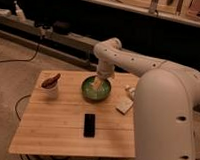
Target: Move the arm in a circular motion
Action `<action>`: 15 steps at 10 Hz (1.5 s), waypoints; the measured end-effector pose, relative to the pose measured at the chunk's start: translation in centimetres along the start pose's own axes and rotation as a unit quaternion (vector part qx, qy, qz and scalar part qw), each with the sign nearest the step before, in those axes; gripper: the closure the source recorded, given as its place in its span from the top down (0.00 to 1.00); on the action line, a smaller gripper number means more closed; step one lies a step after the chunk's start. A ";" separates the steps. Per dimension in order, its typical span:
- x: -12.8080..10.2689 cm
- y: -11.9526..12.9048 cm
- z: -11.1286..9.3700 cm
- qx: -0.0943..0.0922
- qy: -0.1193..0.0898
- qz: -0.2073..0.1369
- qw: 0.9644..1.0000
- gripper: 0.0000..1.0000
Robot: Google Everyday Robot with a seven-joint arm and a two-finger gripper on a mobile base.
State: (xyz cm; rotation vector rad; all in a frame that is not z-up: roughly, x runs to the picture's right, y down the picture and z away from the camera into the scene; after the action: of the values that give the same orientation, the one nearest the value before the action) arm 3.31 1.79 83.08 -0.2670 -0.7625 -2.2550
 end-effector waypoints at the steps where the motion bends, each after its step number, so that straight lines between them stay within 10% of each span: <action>1: -1.2 -2.7 -0.5 0.014 -0.002 -0.029 0.999 0.80; 6: -12.6 -5.3 -0.9 0.053 -0.059 -0.030 0.996 0.80; 10: -23.3 0.3 0.6 0.031 -0.114 0.098 0.988 0.80; 15: -25.9 12.7 -0.2 -0.015 -0.030 0.262 0.965 0.80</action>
State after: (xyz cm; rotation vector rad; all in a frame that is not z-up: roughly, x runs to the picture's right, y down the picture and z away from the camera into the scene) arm 30.63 9.50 78.23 -0.4926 -0.6023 -1.7636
